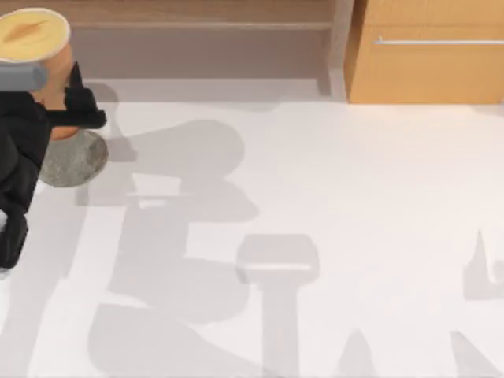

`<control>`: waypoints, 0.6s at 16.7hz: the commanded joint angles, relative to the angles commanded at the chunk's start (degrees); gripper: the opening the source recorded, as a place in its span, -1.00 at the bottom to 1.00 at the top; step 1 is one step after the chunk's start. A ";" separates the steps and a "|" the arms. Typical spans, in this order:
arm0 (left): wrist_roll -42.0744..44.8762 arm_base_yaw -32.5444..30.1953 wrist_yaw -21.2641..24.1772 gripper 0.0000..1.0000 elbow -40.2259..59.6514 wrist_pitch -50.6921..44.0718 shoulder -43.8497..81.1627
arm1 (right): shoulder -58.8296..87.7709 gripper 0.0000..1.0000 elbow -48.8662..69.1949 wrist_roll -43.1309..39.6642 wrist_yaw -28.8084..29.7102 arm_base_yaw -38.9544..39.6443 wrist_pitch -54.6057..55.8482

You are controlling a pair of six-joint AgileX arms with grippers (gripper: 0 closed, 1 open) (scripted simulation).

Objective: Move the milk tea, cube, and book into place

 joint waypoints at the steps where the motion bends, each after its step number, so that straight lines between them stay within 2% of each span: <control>1: -0.11 0.33 0.09 -1.00 -0.31 0.14 0.34 | 0.00 1.00 0.00 0.00 0.00 0.00 0.00; 6: 0.12 0.10 -0.04 -1.00 -0.11 0.19 0.36 | 0.00 1.00 0.00 0.00 0.00 0.00 0.00; 10: 0.42 0.20 0.07 -1.00 0.01 4.23 4.50 | 0.00 1.00 0.00 0.00 0.00 0.00 0.00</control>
